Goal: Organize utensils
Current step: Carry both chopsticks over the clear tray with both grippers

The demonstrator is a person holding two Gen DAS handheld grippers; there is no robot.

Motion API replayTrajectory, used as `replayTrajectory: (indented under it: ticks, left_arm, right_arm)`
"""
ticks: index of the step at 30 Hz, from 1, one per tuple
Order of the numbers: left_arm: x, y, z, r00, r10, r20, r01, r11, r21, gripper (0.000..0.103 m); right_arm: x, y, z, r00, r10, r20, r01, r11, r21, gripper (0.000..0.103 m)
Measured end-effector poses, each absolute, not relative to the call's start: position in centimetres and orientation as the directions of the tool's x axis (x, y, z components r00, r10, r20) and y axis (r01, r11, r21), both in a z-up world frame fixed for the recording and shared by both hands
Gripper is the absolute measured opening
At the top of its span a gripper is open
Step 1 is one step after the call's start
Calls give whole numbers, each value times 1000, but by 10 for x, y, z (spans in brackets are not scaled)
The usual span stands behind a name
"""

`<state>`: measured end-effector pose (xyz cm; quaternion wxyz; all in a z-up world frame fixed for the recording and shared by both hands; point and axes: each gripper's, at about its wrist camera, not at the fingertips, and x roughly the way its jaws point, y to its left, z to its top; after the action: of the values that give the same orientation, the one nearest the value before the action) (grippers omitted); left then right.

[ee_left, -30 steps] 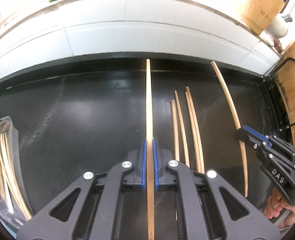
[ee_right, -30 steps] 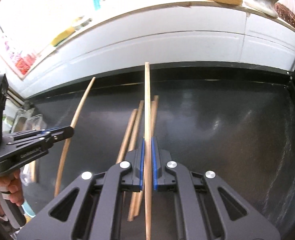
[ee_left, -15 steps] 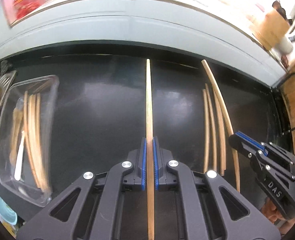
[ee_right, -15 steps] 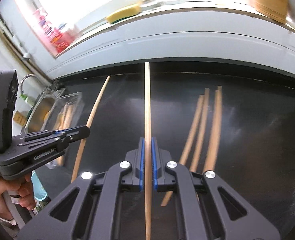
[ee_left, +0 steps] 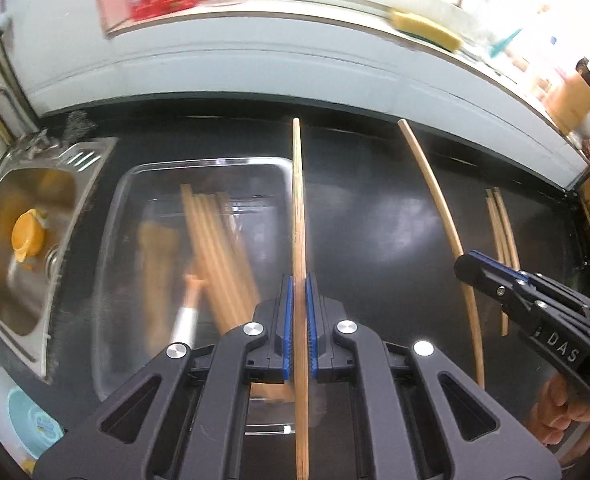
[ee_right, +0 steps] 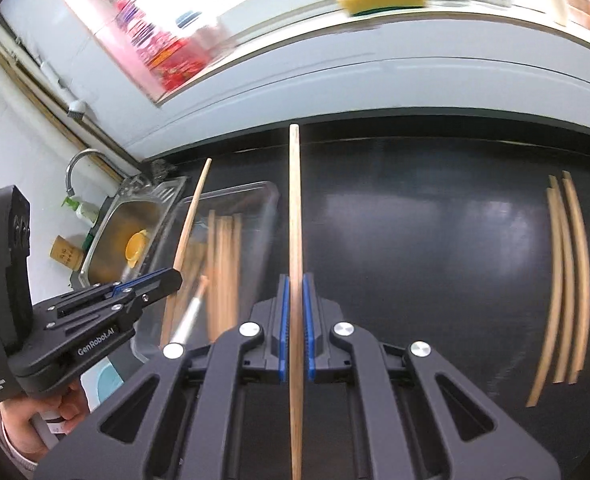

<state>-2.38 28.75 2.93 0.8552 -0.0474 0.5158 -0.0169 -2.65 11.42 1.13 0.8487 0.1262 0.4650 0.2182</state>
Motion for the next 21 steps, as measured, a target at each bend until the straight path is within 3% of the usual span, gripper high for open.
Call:
replayTrajectory:
  ticks: [8,21]
  left_arm:
    - [-23,357,26,477,-74,-876,7,997,-81,6]
    - [-21,401,-2,417,-163,-894,-21,982,-189,6]
  right_arm:
    - [-33,187,12,486,462,-742,-225,886,405,7]
    - [-35,230,-7,436,402,-805,-164,915,368,7]
